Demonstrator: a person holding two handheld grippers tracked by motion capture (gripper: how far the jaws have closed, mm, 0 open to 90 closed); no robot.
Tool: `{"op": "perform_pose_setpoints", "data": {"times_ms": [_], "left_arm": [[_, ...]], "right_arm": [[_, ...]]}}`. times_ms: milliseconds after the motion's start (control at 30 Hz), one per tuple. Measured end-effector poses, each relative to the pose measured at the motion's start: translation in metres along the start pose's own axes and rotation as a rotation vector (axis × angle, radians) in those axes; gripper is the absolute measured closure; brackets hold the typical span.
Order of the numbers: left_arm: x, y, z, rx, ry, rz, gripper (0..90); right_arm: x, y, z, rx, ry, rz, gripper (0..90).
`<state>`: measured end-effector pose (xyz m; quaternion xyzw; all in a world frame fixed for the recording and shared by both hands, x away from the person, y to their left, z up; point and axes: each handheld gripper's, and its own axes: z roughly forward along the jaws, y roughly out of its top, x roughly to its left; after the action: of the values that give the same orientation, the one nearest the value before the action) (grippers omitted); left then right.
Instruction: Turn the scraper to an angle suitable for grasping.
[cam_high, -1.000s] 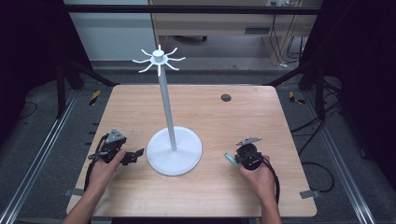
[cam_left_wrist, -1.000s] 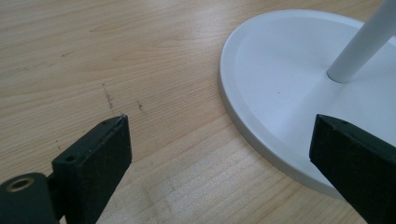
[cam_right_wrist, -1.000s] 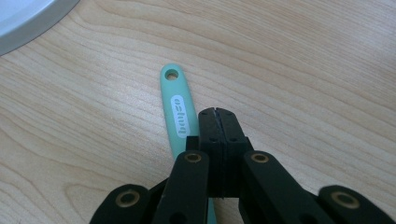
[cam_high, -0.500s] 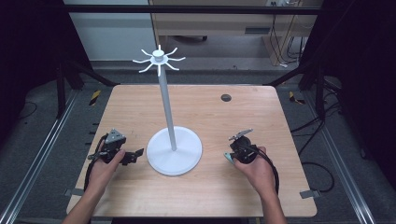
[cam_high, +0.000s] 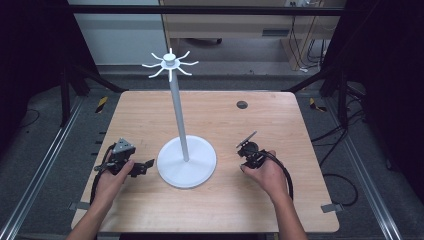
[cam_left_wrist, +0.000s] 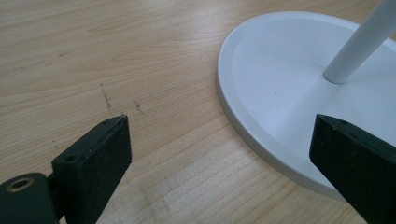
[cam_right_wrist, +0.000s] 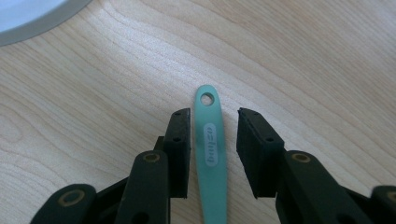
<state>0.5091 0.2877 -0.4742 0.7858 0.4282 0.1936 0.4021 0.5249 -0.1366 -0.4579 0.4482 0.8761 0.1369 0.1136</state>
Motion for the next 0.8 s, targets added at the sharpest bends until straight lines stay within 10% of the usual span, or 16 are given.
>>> {"op": "perform_pose_setpoints", "data": {"times_ms": [800], "left_arm": [[0.0, 0.0, 0.0, 0.001, 0.0, 0.0, 5.4]], "right_arm": [[-0.006, 0.002, 0.011, 0.07, 0.048, 0.014, 72.6]]}}
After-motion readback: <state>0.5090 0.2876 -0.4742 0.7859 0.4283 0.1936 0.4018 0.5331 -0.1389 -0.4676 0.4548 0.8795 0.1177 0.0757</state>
